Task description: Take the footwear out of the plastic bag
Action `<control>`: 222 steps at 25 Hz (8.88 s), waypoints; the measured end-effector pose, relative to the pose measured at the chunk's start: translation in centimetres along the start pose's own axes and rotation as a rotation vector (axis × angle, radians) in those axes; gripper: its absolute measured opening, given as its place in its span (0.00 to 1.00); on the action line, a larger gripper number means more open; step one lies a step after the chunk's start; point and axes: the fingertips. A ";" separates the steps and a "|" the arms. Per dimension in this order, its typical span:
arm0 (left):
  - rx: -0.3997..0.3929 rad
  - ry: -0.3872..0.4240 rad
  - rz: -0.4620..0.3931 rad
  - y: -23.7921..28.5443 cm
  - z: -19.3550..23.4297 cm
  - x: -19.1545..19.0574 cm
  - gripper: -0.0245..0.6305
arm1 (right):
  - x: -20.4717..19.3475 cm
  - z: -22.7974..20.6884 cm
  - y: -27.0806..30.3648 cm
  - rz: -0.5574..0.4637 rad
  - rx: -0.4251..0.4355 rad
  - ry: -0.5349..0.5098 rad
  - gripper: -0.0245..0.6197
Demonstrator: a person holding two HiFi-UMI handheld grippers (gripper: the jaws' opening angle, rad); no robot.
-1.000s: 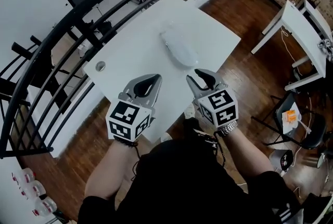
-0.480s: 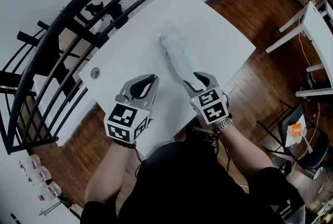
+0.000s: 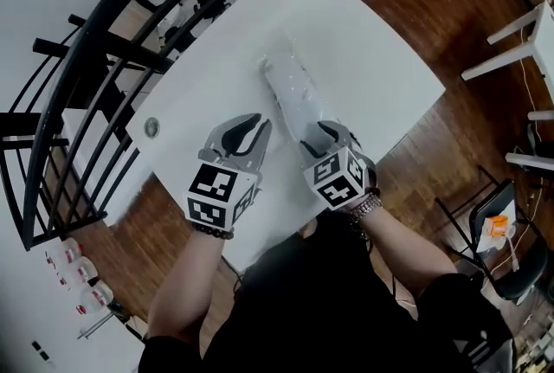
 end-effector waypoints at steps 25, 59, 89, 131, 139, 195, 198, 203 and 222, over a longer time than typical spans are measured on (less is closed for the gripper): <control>0.084 -0.047 0.057 3.8 4.6 1.6 0.15 | -2.0 -4.1 -0.3 0.073 0.030 -0.175 0.36; -0.033 -0.305 0.355 7.2 6.5 -11.2 0.17 | -4.6 -15.4 -2.8 0.113 -0.125 -0.013 0.36; -0.590 -0.585 0.289 9.2 3.0 -10.8 0.35 | -5.6 -16.1 -1.6 0.056 0.033 0.055 0.36; -0.636 -0.575 0.317 9.5 2.6 -12.4 0.30 | -6.1 -18.9 -0.8 0.099 0.120 0.178 0.24; -0.672 -0.554 0.319 8.5 2.4 -12.2 0.31 | -6.1 -18.8 -1.0 0.099 0.122 0.176 0.24; -0.634 -0.632 0.281 9.0 2.7 -11.7 0.11 | -5.6 -18.9 -2.7 -0.043 0.249 0.374 0.11; -0.624 -0.634 0.280 8.9 3.0 -11.9 0.11 | -5.6 -19.0 -2.8 -0.047 0.250 0.380 0.05; -0.608 -0.629 0.276 8.6 3.1 -12.0 0.10 | -5.9 -19.2 -2.9 -0.038 0.228 0.370 0.03; -0.534 -0.674 0.215 5.2 4.8 -14.0 0.10 | -7.2 -21.8 -4.3 -0.024 0.104 0.403 0.03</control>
Point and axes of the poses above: the fingertips, and each gripper's own axes: y forward along the fingers, z to its left, x out of its top, and after that the axes turned 11 degrees about z, right-handed
